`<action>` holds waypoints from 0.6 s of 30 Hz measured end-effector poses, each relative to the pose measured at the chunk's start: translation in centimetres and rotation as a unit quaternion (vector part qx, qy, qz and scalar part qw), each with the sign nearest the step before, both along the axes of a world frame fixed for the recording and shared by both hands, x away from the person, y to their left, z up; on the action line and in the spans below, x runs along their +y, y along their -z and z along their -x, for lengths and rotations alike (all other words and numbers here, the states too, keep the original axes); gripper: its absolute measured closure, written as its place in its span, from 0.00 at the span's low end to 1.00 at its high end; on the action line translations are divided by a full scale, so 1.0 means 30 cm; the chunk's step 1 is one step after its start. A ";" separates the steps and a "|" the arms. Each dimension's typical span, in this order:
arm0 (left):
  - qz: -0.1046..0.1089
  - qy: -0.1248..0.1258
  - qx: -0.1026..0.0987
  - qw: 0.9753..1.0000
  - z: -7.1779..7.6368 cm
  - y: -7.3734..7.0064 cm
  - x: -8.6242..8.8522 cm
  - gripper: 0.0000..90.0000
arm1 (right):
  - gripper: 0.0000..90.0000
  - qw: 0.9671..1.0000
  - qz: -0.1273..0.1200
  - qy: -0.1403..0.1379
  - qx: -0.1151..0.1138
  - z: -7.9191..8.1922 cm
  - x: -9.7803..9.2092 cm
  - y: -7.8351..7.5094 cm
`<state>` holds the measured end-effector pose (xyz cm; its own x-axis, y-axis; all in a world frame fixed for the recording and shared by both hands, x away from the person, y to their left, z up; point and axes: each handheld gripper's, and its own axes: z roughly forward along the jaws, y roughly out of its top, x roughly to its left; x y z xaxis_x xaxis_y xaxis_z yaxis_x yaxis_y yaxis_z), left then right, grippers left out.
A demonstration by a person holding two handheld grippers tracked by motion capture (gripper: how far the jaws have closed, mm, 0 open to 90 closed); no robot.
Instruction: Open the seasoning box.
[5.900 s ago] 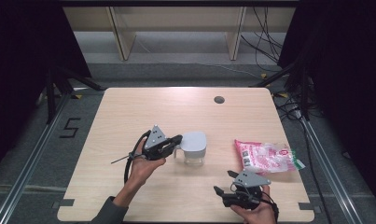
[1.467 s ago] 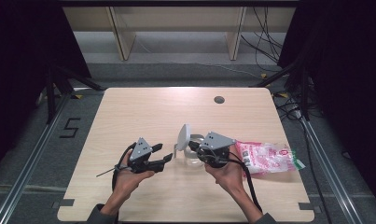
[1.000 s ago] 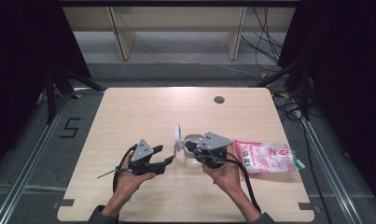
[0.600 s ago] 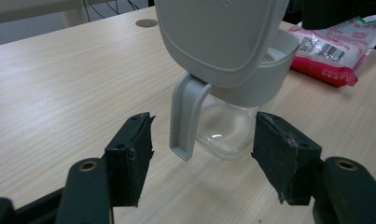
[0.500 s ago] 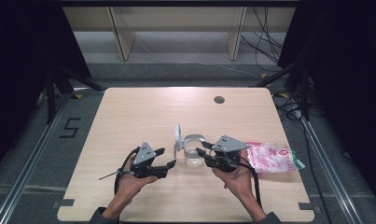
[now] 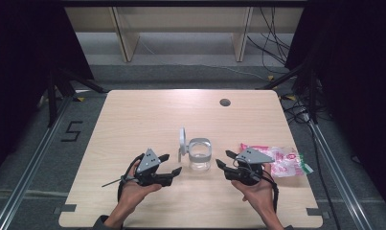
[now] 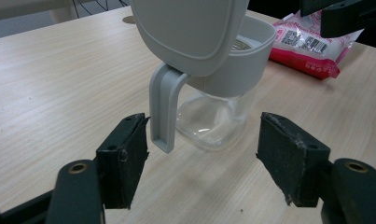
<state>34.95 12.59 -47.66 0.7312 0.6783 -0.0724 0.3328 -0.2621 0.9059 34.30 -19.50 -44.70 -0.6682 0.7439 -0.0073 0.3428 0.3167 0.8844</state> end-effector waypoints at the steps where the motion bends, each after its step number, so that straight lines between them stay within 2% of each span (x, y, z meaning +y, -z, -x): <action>1: -0.003 0.000 -0.001 1.000 0.001 -0.001 0.001 0.36 | 0.54 1.000 0.000 0.000 0.000 0.000 0.000 0.000; 2: 0.000 0.000 -0.001 1.000 0.002 0.000 0.000 0.36 | 0.53 1.000 -0.010 0.009 0.002 0.008 -0.019 0.006; 5: -0.001 -0.002 -0.001 1.000 0.007 0.001 0.000 0.36 | 0.51 1.000 -0.010 0.018 0.001 0.014 -0.038 0.010; 7: -0.003 -0.003 -0.001 1.000 0.010 0.002 0.000 0.35 | 0.50 0.999 -0.025 0.026 0.003 0.026 -0.066 0.022; 9: -0.002 -0.004 0.000 1.000 0.010 0.003 0.001 0.35 | 0.48 0.999 -0.019 0.035 0.004 0.035 -0.087 0.025; 10: -0.002 -0.004 0.001 1.000 0.013 0.004 0.001 0.35 | 0.48 0.999 -0.027 0.033 0.004 0.036 -0.095 0.028; 12: -0.002 -0.003 0.000 1.000 0.014 0.004 0.002 0.35 | 0.48 0.999 -0.021 0.034 0.010 0.041 -0.104 0.026; 13: -0.003 -0.002 0.000 1.000 0.015 0.004 0.002 0.35 | 0.47 0.998 -0.023 0.050 0.009 0.056 -0.118 0.034; 15: -0.005 -0.001 0.000 1.000 0.019 0.006 0.002 0.35 | 0.47 0.998 -0.029 0.060 0.017 0.072 -0.125 0.041; 17: -0.006 0.000 -0.001 1.000 0.020 0.007 0.003 0.35 | 0.47 0.998 -0.029 0.053 0.011 0.069 -0.133 0.044; 18: -0.003 -0.003 0.001 1.000 0.022 0.010 0.002 0.35 | 0.46 0.997 -0.033 0.071 0.025 0.091 -0.142 0.045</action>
